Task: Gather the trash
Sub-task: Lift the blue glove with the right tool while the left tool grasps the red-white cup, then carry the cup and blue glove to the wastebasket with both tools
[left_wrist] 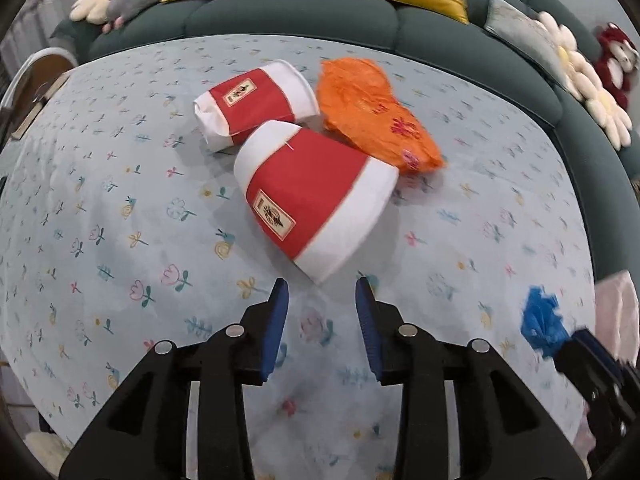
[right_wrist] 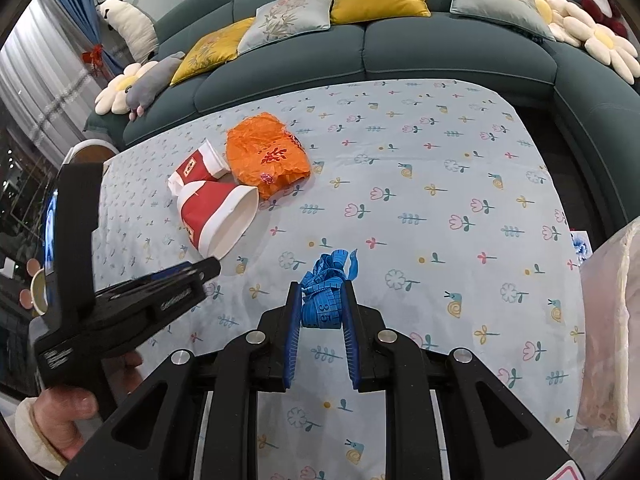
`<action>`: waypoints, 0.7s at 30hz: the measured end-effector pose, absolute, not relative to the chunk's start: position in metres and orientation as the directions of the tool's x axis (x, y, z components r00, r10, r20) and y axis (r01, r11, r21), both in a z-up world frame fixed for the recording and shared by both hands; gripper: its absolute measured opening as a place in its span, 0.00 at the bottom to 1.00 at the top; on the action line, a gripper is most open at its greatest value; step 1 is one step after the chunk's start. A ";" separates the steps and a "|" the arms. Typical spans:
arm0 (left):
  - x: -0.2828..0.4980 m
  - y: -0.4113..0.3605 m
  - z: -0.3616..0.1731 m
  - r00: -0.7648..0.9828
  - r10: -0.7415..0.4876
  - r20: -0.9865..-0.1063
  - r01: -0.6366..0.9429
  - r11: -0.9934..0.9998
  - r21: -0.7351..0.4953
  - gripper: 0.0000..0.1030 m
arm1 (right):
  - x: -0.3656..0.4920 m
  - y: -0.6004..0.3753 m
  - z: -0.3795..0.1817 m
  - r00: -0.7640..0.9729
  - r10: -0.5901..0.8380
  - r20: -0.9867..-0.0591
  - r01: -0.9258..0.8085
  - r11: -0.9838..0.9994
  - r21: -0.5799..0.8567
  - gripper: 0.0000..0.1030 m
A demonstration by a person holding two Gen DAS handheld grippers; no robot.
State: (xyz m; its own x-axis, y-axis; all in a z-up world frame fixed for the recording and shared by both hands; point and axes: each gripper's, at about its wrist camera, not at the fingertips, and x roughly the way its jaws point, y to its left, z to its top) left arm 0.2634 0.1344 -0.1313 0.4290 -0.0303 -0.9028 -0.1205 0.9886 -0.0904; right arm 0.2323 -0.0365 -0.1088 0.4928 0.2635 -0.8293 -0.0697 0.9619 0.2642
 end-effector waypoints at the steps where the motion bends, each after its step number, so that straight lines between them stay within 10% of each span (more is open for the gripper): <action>1: 0.267 0.134 -0.134 0.424 -0.032 -0.905 -0.128 0.987 -0.095 0.32 | 0.234 -0.037 -0.110 0.491 0.263 -0.831 -0.069 0.962 0.264 0.18; 21: 0.268 0.133 -0.119 0.496 -0.035 -0.868 -0.150 0.981 -0.126 0.06 | 0.246 -0.033 -0.113 0.490 0.269 -0.829 -0.060 0.959 0.276 0.18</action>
State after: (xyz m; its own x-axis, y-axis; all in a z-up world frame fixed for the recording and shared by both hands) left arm 0.2682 0.1328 -0.1193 0.4959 -0.0353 -0.8677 -0.1499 0.9807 -0.1256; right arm 0.2462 -0.0333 -0.1133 0.4901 0.2692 -0.8291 -0.0599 0.9593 0.2760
